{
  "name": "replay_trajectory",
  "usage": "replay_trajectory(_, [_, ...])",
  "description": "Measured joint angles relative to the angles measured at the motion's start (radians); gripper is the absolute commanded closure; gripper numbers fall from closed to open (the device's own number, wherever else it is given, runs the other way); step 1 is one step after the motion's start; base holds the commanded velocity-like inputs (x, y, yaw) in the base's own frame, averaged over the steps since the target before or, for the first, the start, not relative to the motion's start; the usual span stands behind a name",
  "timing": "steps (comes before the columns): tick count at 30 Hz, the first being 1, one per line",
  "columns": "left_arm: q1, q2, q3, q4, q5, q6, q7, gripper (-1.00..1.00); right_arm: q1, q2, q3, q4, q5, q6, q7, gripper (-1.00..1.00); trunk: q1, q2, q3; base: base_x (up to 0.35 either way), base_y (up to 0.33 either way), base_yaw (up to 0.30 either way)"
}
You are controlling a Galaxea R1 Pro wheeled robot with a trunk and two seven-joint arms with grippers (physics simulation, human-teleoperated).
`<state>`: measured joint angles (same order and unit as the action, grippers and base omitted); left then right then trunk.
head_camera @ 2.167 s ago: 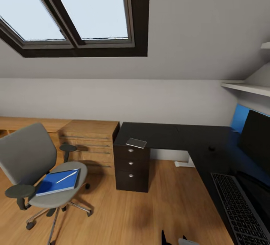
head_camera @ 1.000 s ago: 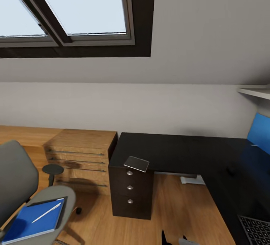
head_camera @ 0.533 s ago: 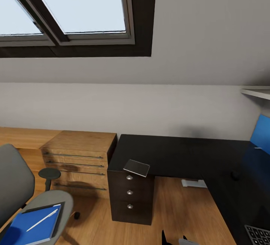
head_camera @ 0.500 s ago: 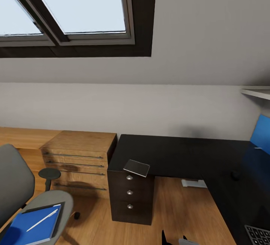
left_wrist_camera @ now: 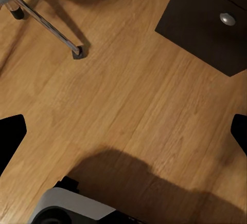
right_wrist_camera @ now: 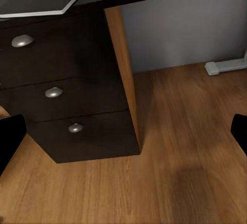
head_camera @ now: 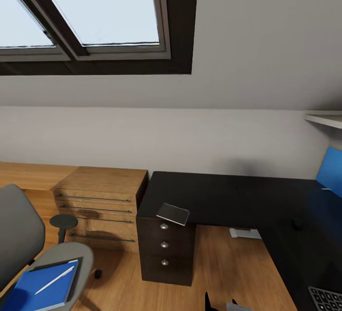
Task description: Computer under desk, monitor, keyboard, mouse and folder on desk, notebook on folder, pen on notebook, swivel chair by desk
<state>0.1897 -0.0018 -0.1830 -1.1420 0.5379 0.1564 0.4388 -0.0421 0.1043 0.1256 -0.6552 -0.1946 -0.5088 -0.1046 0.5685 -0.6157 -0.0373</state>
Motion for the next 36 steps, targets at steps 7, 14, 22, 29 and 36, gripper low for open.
replay_trajectory(7, [0.0, 0.0, 0.0, 0.0, 0.0, 0.0, 0.0, -1.0, 0.0, 0.0, 0.0, 0.0, 0.0, 0.0, 0.0, -1.0, -0.027, 0.049, 0.022, 0.0, 0.0, 0.0])
replay_trajectory(14, [0.0, 0.0, 0.0, 0.0, 0.0, 0.001, 0.0, -1.0, -0.001, 0.0, 0.0, 0.0, 0.0, 0.0, 0.0, -1.0, -0.054, 0.097, 0.042, 0.057, 0.0, 0.0])
replay_trajectory(22, [0.0, 0.001, 0.0, 0.0, 0.0, 0.001, 0.0, -1.0, -0.001, 0.0, 0.0, 0.0, 0.0, 0.0, 0.0, -1.0, -0.085, 0.153, 0.067, 0.267, 0.0, 0.0])
replay_trajectory(29, [0.0, 0.0, 0.0, 0.001, 0.001, 0.001, 0.0, -1.0, -0.001, -0.001, 0.0, 0.0, 0.0, 0.0, 0.0, -1.0, -0.112, 0.202, 0.089, 0.326, 0.0, 0.0])
replay_trajectory(36, [0.0, 0.0, 0.0, 0.001, 0.002, 0.001, 0.0, -1.0, -0.001, -0.001, -0.001, 0.0, 0.0, -0.001, -0.001, -1.0, -0.119, 0.216, 0.096, 0.305, 0.0, 0.0])
